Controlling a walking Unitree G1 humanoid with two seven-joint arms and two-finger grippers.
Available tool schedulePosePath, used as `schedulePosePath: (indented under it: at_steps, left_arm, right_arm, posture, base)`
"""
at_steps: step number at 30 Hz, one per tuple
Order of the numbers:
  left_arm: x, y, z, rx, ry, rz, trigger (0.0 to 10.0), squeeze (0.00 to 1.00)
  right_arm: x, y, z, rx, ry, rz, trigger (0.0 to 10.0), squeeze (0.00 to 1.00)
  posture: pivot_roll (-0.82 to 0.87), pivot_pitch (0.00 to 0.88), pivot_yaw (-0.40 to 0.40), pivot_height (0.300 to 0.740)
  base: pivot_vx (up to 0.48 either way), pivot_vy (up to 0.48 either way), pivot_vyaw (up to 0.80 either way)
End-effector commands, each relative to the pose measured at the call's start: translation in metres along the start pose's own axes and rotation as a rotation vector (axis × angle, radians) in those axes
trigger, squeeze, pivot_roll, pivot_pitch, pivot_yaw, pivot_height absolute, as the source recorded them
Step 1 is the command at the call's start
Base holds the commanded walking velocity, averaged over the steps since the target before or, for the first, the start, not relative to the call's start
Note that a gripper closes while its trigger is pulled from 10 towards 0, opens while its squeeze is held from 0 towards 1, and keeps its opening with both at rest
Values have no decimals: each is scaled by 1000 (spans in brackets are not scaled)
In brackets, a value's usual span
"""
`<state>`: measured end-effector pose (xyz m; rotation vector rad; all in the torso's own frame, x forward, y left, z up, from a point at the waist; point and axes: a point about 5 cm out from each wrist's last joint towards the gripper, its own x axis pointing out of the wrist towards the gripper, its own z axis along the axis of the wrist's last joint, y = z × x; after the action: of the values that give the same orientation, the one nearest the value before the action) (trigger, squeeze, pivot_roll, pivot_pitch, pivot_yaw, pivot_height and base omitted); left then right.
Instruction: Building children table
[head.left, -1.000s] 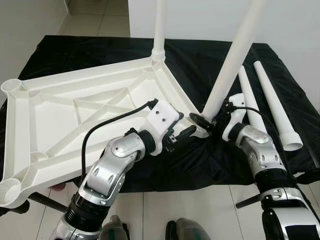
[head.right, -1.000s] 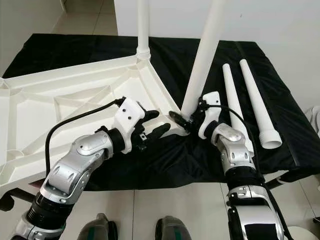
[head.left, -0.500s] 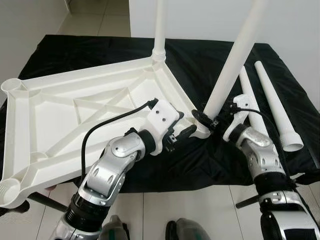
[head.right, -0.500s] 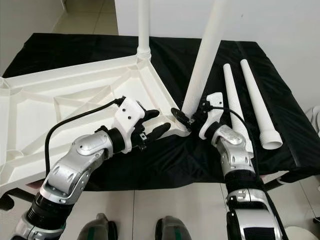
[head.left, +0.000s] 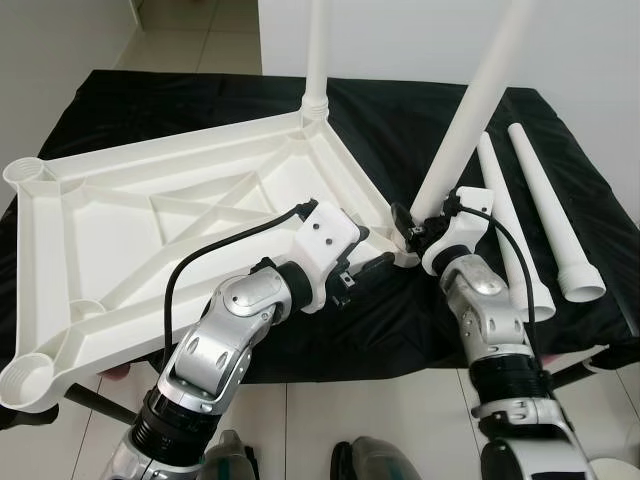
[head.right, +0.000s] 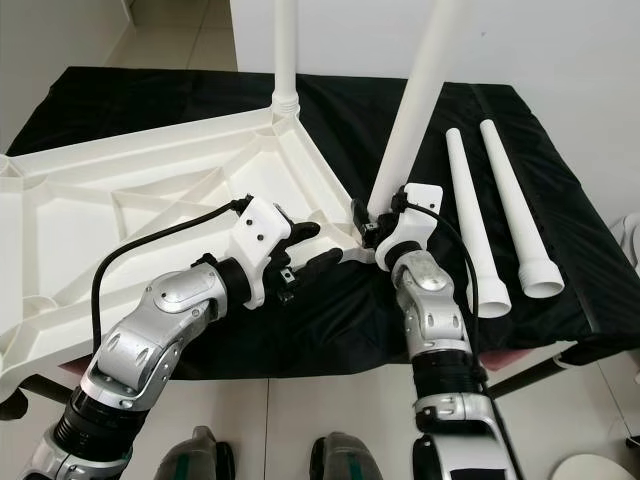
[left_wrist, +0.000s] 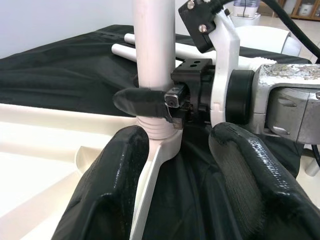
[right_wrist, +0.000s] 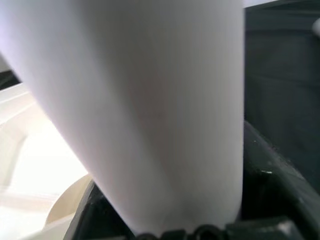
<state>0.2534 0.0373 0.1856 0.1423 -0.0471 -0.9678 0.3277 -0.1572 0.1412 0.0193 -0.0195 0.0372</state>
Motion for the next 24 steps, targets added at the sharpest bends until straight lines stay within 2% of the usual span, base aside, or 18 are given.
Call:
schedulePosePath:
  at_steps: [1, 2, 3, 5, 7, 13, 14, 15, 16, 24]
  left_arm:
    - [0, -3, 1, 0, -2, 5, 10000, 0]
    - [0, -4, 1, -1, -2, 4, 10000, 0]
    - [0, -4, 1, -1, -2, 4, 10000, 0]
    - [0, -4, 1, -3, -3, 5, 10000, 0]
    - [0, -5, 1, -4, -2, 6, 10000, 0]
    - [1, -6, 0, -3, -1, -1, 10000, 0]
    - [1, -6, 0, -2, -1, -1, 10000, 0]
    - [1, -6, 0, -2, -1, -1, 10000, 0]
    - [1, -6, 0, -2, -2, -2, 10000, 0]
    - [1, -7, 0, -1, 0, -6, 10000, 0]
  right_arm:
    - [-9, -6, -6, 5, 31, -168, 10000, 0]
    - [-12, -2, -5, 16, 28, -213, 10000, 0]
    - [-12, -2, -5, 16, 28, -213, 10000, 0]
    - [-19, 17, -6, 38, 28, -199, 10000, 0]
    - [-21, 21, -5, 32, 29, -182, 10000, 0]
    - [-18, 15, 0, 21, 23, -176, 10000, 0]
    - [-17, 15, 1, 21, 18, -170, 10000, 424]
    - [-17, 15, 1, 21, 18, -170, 10000, 424]
    - [-17, 16, 2, 33, 8, -154, 10000, 1000]
    - [-19, 16, 14, 69, -63, -131, 10000, 1000]
  posture:
    - [-113, 35, -34, 740]
    - [-112, 35, -35, 740]
    - [-112, 35, -35, 740]
    - [-109, 34, -37, 740]
    - [-109, 34, -37, 740]
    - [-115, 28, -39, 740]
    - [-115, 24, -39, 740]
    - [-115, 24, -39, 740]
    - [-116, 24, -39, 740]
    - [-117, 22, -38, 740]
  base:
    - [0, 0, 0]
    - [0, 0, 0]
    - [0, 0, 0]
    - [0, 0, 0]
    - [0, 0, 0]
    - [0, 0, 0]
    - [0, 0, 0]
    - [0, 0, 0]
    - [0, 0, 0]
    - [0, 0, 0]
